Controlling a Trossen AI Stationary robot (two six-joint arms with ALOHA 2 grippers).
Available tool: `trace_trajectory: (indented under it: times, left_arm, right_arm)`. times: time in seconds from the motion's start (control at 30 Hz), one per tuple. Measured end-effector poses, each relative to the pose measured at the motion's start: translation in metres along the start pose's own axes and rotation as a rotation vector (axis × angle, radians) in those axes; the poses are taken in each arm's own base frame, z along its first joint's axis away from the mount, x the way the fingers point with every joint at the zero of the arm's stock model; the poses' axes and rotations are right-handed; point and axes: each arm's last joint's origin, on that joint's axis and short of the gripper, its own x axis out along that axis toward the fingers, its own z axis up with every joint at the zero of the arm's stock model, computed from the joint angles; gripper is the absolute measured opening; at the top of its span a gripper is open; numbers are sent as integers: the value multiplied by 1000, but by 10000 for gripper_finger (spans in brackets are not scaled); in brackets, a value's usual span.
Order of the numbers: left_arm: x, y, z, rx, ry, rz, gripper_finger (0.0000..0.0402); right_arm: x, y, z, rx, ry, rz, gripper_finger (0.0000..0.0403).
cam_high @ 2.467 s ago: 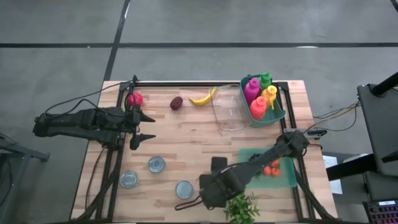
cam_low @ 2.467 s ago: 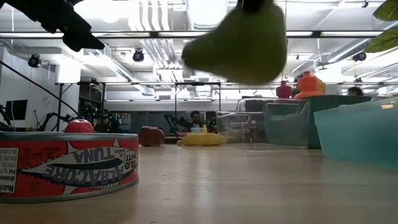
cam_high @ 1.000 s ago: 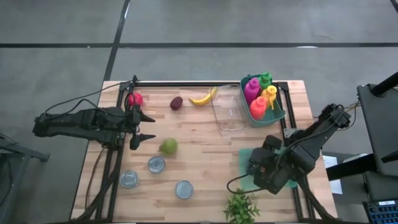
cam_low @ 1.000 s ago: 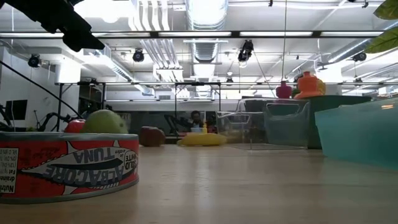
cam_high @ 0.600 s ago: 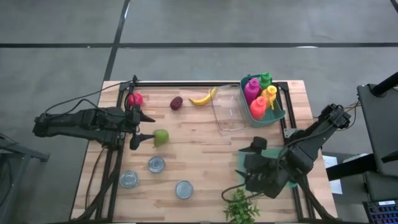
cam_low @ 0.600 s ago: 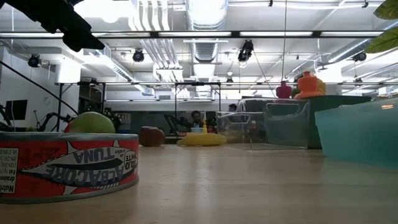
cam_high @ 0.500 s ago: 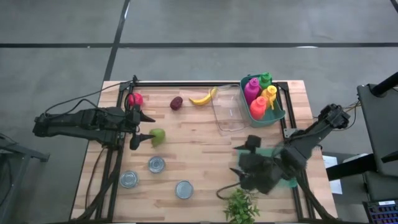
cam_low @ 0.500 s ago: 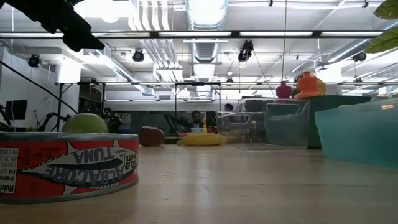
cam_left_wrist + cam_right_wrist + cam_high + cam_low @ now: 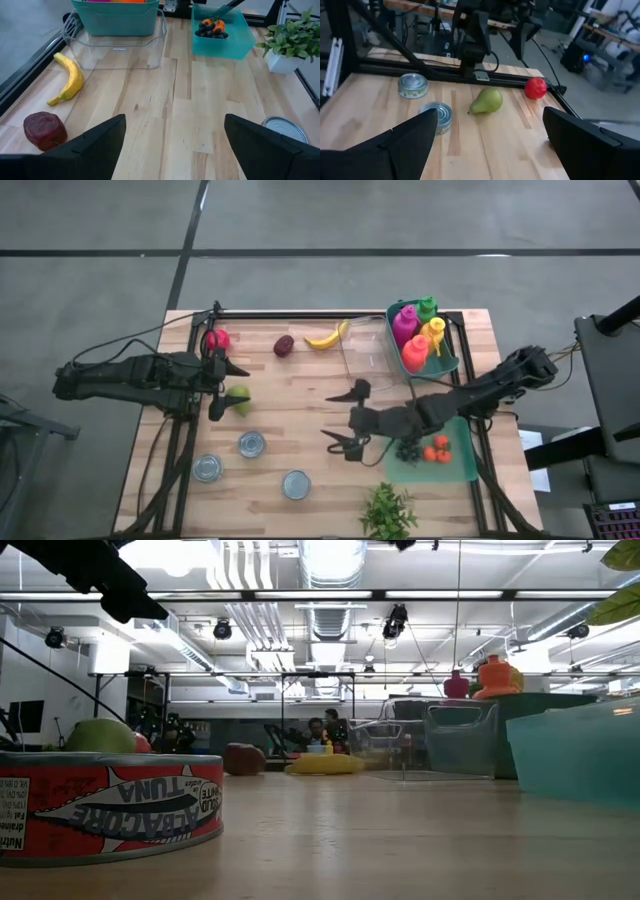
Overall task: Pick & Place Food Item
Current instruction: Put the pear into the green transparent bin
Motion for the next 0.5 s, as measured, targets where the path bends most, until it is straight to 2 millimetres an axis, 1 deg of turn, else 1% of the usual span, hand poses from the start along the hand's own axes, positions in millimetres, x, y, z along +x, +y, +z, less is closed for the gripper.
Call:
trace_trajectory:
  times: [0.1, 0.17, 0.23, 0.3, 0.4, 0.5]
  left_arm:
    - [0, 0, 0, 0, 0, 0, 343]
    - [0, 0, 0, 0, 0, 0, 343]
    - [0, 0, 0, 0, 0, 0, 343]
    - [0, 0, 0, 0, 0, 0, 343]
    - [0, 0, 0, 0, 0, 0, 343]
    - [0, 0, 0, 0, 0, 0, 343]
  right_arm:
    - [6, -8, -14, -18, 15, -18, 359]
    - [8, -13, -19, -16, 25, -34, 359]
    - [7, -16, -21, -11, 30, -41, 359]
    - [4, -18, -18, -17, 19, -33, 359]
    - [-8, -18, -9, -20, -14, 12, 359]
    - [-32, -18, -1, -16, -70, 87, 359]
